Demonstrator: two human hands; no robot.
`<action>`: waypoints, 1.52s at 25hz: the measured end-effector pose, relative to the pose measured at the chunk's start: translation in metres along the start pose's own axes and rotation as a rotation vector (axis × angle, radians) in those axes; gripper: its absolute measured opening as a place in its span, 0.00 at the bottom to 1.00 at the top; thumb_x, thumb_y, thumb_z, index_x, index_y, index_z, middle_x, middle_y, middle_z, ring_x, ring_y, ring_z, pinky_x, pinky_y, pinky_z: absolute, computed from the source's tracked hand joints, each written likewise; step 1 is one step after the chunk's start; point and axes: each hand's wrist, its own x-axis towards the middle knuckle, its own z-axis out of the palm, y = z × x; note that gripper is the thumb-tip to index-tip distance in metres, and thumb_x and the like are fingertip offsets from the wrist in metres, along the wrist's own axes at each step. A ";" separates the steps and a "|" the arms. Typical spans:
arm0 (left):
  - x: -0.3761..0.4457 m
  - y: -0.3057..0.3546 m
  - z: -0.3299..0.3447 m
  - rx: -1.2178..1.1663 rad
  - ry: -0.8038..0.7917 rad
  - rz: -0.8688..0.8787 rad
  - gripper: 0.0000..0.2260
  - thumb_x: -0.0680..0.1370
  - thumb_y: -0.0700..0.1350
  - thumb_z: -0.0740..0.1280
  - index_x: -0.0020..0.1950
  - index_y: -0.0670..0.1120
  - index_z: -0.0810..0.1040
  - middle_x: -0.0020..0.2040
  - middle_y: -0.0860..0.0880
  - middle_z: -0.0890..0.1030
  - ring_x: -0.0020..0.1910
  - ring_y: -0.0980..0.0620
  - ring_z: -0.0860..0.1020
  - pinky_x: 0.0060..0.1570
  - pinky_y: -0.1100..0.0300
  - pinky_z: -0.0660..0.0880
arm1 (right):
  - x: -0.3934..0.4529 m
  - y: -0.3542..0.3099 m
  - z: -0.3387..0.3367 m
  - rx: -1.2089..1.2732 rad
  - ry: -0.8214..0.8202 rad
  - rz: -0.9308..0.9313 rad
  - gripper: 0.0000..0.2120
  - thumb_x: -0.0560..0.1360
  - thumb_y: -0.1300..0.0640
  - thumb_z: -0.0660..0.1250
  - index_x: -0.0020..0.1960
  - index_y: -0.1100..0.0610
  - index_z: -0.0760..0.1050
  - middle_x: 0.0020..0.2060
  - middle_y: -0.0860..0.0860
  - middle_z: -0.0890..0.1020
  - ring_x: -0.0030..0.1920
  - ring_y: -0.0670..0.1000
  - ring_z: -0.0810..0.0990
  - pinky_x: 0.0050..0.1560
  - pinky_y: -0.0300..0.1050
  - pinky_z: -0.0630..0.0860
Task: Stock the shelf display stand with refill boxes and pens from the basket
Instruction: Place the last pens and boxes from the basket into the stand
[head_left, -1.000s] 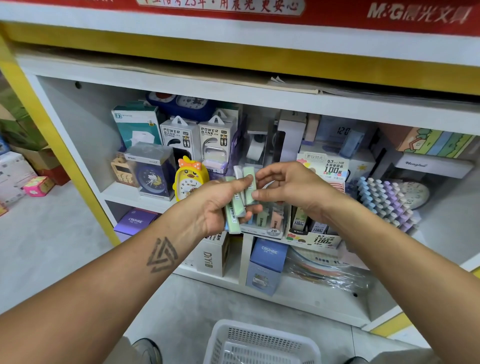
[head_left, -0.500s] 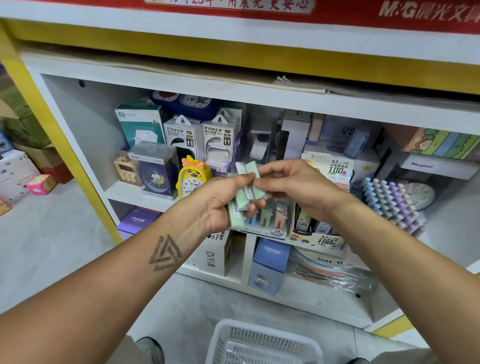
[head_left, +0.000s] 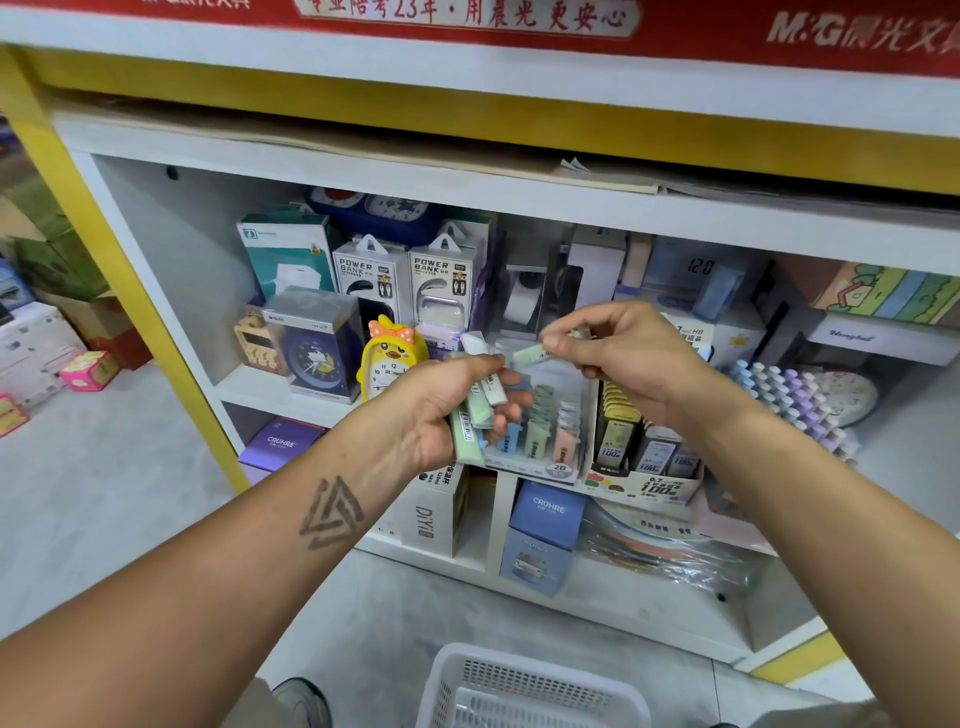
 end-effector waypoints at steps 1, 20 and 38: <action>0.000 0.000 0.000 -0.001 0.002 0.000 0.11 0.82 0.45 0.64 0.47 0.38 0.79 0.39 0.40 0.84 0.24 0.51 0.77 0.23 0.67 0.72 | 0.003 0.001 -0.002 -0.017 -0.002 0.007 0.03 0.70 0.60 0.78 0.44 0.55 0.87 0.35 0.48 0.85 0.37 0.45 0.80 0.42 0.41 0.77; 0.007 -0.002 -0.006 0.105 0.024 -0.020 0.05 0.79 0.38 0.66 0.53 0.38 0.79 0.45 0.37 0.84 0.24 0.50 0.76 0.23 0.64 0.72 | 0.021 0.025 0.015 -1.120 -0.060 -0.381 0.10 0.72 0.72 0.62 0.48 0.60 0.73 0.39 0.58 0.79 0.40 0.61 0.79 0.41 0.56 0.78; 0.010 -0.006 -0.006 0.150 -0.025 0.069 0.10 0.78 0.34 0.66 0.59 0.36 0.78 0.47 0.35 0.84 0.25 0.49 0.75 0.22 0.65 0.70 | 0.015 -0.006 0.030 -0.360 -0.034 -0.014 0.09 0.82 0.57 0.63 0.51 0.54 0.82 0.38 0.49 0.84 0.36 0.49 0.82 0.34 0.42 0.74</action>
